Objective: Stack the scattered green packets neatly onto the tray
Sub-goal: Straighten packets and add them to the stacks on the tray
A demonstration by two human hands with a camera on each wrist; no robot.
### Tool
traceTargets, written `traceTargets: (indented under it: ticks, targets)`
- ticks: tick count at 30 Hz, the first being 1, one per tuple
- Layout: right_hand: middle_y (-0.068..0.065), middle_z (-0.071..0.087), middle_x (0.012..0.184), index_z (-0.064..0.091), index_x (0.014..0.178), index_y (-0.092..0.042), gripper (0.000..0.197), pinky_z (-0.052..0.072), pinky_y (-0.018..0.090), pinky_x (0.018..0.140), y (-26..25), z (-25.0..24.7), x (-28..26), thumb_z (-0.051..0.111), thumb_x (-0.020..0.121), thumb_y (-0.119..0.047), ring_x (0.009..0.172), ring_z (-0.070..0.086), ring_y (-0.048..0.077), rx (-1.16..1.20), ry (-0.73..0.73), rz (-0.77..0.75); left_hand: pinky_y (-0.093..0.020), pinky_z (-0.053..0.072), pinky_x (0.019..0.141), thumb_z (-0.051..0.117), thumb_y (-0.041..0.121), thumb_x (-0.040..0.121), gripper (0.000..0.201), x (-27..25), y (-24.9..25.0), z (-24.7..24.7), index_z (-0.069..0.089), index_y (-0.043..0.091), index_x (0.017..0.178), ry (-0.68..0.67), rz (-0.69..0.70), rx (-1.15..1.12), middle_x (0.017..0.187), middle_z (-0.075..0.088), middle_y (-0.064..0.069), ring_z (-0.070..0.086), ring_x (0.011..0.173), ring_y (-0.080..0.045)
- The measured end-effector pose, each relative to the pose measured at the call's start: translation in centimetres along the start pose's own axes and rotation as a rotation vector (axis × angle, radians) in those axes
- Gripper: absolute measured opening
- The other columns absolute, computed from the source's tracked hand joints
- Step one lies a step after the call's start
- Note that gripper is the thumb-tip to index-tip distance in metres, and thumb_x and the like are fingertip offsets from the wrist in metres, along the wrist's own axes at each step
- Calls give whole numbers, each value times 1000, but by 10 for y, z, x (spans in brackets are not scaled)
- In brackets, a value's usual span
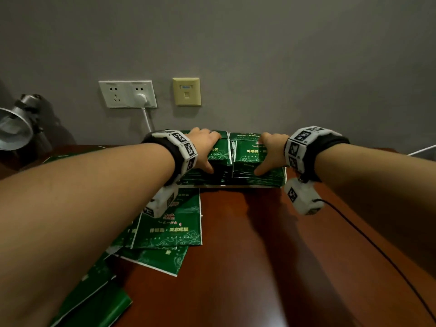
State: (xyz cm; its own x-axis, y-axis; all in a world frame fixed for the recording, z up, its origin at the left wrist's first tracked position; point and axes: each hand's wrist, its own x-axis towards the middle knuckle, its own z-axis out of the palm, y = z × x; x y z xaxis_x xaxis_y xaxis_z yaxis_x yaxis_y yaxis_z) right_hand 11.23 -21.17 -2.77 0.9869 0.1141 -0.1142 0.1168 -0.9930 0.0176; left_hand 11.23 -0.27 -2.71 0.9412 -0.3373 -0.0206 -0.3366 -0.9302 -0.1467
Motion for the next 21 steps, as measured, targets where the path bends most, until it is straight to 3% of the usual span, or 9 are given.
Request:
traceTargets:
  ticks: [4, 12, 18, 21]
  targets:
    - [11, 47, 140, 27, 147, -12, 112, 46, 44, 99, -4, 12, 7, 81, 61, -60, 121, 52, 31, -47, -48, -26, -48, 38, 106, 82, 49, 68, 108, 3, -2, 10, 21, 19, 152, -18, -17, 34, 143, 37, -12, 35, 131, -32]
    - [11, 45, 139, 29, 146, -16, 113, 45, 44, 99, 24, 11, -35, 80, 58, -64, 124, 48, 33, 52, 28, 50, -43, 41, 101, 82, 56, 64, 114, -23, 23, -2, 18, 20, 152, 105, -7, 129, 136, 37, -12, 37, 123, -32]
    - [12, 48, 137, 34, 141, -19, 114, 42, 47, 102, 73, 42, -98, 74, 50, -73, 123, 49, 35, 34, 47, 154, -42, 40, 101, 77, 55, 70, 100, -40, 104, -8, 26, 21, 149, 132, 120, 102, 135, 39, -11, 36, 124, -30]
    - [12, 48, 136, 33, 143, -18, 103, 43, 47, 101, 113, 59, -128, 73, 62, -68, 122, 50, 35, 28, 14, 228, -44, 41, 100, 76, 53, 73, 94, -38, 160, -7, 28, 21, 148, 93, 183, 43, 136, 39, -11, 35, 127, -31]
